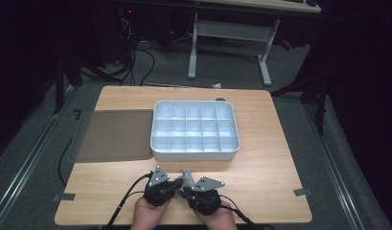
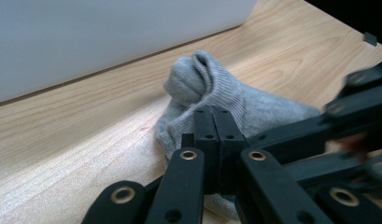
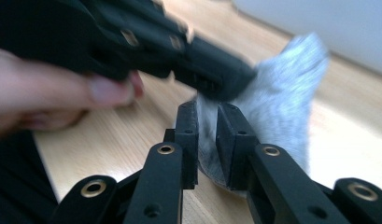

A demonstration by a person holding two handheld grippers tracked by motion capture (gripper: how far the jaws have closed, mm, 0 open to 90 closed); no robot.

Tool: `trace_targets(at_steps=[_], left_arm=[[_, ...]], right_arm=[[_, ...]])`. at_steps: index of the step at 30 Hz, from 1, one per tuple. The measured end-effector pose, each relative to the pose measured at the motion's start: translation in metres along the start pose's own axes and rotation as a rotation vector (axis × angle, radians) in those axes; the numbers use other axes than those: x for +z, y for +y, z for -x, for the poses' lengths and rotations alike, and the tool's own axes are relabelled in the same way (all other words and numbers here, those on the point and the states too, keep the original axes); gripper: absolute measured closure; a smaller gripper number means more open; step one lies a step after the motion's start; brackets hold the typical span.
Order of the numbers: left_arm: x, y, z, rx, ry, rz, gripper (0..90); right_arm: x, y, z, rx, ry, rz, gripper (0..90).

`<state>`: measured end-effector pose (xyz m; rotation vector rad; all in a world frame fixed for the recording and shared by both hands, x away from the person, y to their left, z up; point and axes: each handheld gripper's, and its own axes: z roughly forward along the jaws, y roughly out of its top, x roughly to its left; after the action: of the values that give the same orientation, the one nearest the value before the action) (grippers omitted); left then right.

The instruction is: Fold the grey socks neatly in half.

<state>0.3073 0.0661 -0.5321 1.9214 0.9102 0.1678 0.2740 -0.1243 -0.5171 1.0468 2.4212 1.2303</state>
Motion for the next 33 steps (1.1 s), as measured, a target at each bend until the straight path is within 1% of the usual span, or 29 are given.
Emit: trace_targets(at_steps=[2,3,4,7,8,10,13,16,18,19,20,21,22,23,24,26,28,31,33], left_arm=[[0.001,0.000,0.000,0.006,0.002,-0.006,89.7],[0.001,0.000,0.000,0.007,0.002,-0.009,89.8],[0.002,0.000,0.000,0.006,0.003,-0.010,89.8],[0.002,0.000,0.000,0.006,0.002,-0.019,89.6],[0.002,0.000,0.000,0.006,0.002,-0.019,89.2],[0.002,0.000,0.001,0.008,0.003,-0.019,88.1],[0.003,0.000,0.000,0.008,0.000,-0.021,87.8],[0.003,0.000,0.000,0.010,-0.001,-0.020,87.5],[0.003,0.000,0.000,0.008,-0.002,-0.022,87.4],[0.003,0.000,0.000,0.009,-0.001,-0.024,87.4],[0.003,0.000,0.000,0.010,0.002,-0.024,87.5],[0.003,0.000,0.001,0.013,0.004,-0.025,87.6],[0.003,0.000,0.001,0.013,0.004,-0.025,87.6],[0.003,0.000,0.001,0.015,0.005,-0.027,87.7],[0.003,0.000,0.001,0.016,0.007,-0.029,87.7],[0.003,0.000,0.001,0.015,0.012,-0.029,87.7],[0.003,0.000,0.001,0.017,0.013,-0.028,87.4],[0.002,0.001,0.003,0.024,0.016,-0.019,84.3],[-0.002,0.002,0.007,0.007,0.006,-0.006,81.6]], right_arm=[[-0.010,0.003,0.000,-0.005,-0.002,0.033,82.1],[-0.016,0.006,0.003,0.000,-0.011,0.051,84.3],[-0.020,0.007,0.005,0.004,-0.018,0.060,85.7],[-0.026,0.011,0.018,0.023,-0.056,0.064,87.1],[-0.026,0.011,0.018,0.023,-0.056,0.064,87.1],[-0.029,0.014,0.024,0.039,-0.052,0.068,86.8],[-0.028,0.016,0.023,0.029,-0.043,0.065,86.1],[-0.022,0.018,0.018,0.007,-0.028,0.053,85.6],[-0.015,0.017,0.016,-0.016,-0.040,0.021,85.6],[-0.011,0.014,0.018,-0.015,-0.047,0.000,85.7],[-0.007,0.011,0.021,-0.001,-0.057,-0.024,85.8],[-0.005,0.008,0.023,0.009,-0.063,-0.036,86.1],[-0.005,0.008,0.023,0.009,-0.063,-0.036,86.1],[-0.002,0.001,0.026,0.012,-0.078,-0.064,86.9],[-0.001,-0.001,0.027,0.009,-0.076,-0.066,87.3],[-0.001,-0.005,0.027,0.014,-0.080,-0.048,90.0],[0.000,-0.006,0.028,0.026,-0.081,-0.041,90.0],[0.000,-0.007,0.027,0.024,-0.083,-0.036,90.0],[0.001,-0.007,0.026,0.017,-0.084,-0.032,90.0]])
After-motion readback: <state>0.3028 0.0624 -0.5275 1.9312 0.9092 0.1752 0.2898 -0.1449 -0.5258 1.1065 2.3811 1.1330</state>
